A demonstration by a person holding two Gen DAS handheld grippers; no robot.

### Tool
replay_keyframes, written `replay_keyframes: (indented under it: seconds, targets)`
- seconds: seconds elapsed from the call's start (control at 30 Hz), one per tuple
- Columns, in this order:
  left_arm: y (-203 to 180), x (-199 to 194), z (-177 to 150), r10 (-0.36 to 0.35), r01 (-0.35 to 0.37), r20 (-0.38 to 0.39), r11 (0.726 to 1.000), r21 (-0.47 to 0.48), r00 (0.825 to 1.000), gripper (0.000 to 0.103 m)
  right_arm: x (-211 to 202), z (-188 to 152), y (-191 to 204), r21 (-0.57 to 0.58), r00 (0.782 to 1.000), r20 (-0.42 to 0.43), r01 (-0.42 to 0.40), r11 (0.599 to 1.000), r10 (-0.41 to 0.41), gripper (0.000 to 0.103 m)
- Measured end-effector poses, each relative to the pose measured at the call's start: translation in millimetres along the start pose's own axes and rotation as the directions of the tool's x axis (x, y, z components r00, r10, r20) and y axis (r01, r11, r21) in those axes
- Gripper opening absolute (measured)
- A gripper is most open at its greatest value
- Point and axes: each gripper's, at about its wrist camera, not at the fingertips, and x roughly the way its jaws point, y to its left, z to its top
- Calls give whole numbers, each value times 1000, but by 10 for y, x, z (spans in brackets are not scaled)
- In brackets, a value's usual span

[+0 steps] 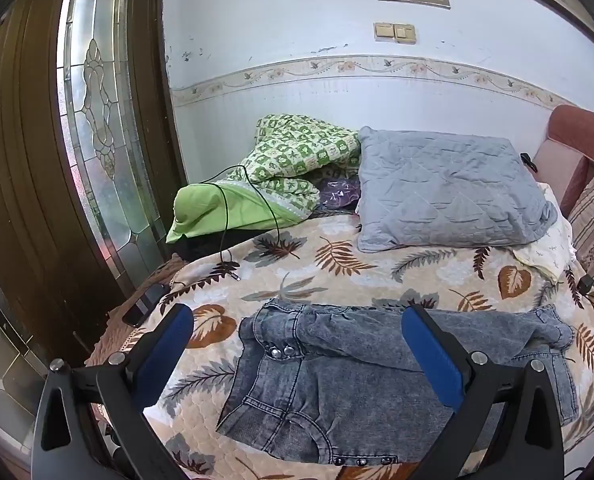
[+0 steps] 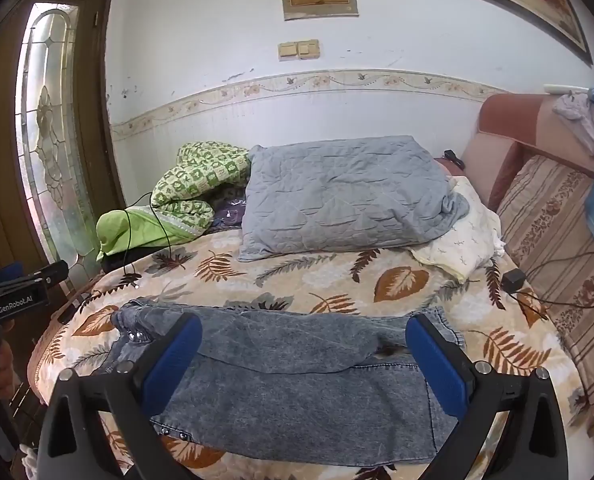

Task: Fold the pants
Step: 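Move both tools over the blue jeans lying flat on the bed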

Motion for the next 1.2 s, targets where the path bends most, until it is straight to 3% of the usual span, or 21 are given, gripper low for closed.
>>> replay_keyframes:
  seconds: [0.2, 0.37, 0.5, 0.6, 0.7, 0.9, 1.07, 1.2]
  targets:
    - [49, 65, -25, 0, 0, -16, 1000, -4, 1000, 103, 71, 13, 71, -12, 1000, 2, -9, 1000, 9, 103]
    - [-10, 213, -299, -42, 44, -104, 999, 12, 994, 103, 136, -11, 89, -35, 999, -34, 16, 999, -17, 103]
    - [-80, 380, -819, -126, 126, -269, 992, -15, 955, 103, 194, -13, 35, -46, 997, -64, 46, 998, -49, 103]
    - [-118, 323, -1165, -179, 172, -328, 984, -53, 927, 103, 214, -20, 10, -54, 996, -58, 69, 996, -72, 103]
    - [-174, 134, -1364, -222, 218, -318, 975, -51, 922, 103, 225, -16, -8, -67, 992, -86, 85, 994, -91, 103]
    - [-265, -293, -1439, -327, 331, -240, 943, -24, 914, 103, 181, 5, 4, -69, 992, -84, 88, 994, -94, 103]
    - [-249, -449, -1421, -324, 329, -215, 944, -15, 921, 103, 142, 29, -35, -43, 993, -88, 79, 996, -83, 103]
    - [-297, -353, -1435, -372, 388, -289, 922, -1, 882, 103, 100, 44, -49, -53, 994, -71, 83, 995, -87, 103]
